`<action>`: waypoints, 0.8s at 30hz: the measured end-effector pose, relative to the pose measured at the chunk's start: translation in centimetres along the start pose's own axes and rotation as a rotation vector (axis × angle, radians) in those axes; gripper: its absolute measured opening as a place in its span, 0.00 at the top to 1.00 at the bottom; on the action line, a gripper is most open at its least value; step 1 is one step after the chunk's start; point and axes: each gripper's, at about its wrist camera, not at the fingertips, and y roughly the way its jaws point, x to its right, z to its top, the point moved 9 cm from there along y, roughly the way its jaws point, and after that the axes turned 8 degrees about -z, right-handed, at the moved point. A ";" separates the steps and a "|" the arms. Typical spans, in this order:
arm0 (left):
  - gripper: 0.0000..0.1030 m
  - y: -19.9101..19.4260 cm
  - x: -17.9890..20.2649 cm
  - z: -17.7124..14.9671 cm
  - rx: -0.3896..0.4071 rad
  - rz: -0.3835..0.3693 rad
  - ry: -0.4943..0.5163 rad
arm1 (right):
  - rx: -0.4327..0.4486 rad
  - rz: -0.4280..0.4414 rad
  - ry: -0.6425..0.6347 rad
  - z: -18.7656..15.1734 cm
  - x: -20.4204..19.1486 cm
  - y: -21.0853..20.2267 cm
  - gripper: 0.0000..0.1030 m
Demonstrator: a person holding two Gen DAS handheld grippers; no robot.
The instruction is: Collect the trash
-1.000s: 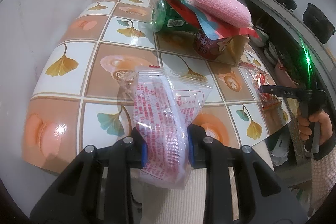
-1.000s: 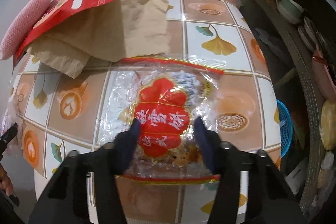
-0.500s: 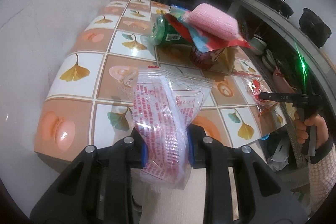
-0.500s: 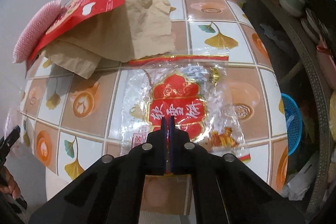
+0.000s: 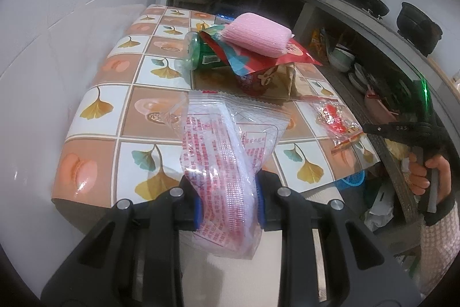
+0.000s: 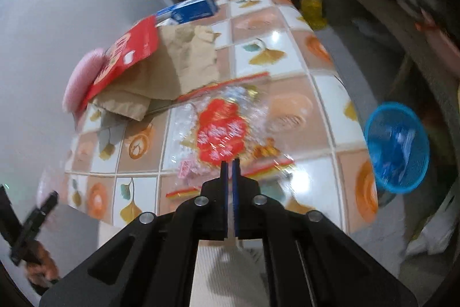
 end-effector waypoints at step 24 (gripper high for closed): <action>0.75 3.7 1.5 -0.9 -0.068 -0.057 0.001 | -0.159 0.339 0.531 0.4 2.7 5.3 0.70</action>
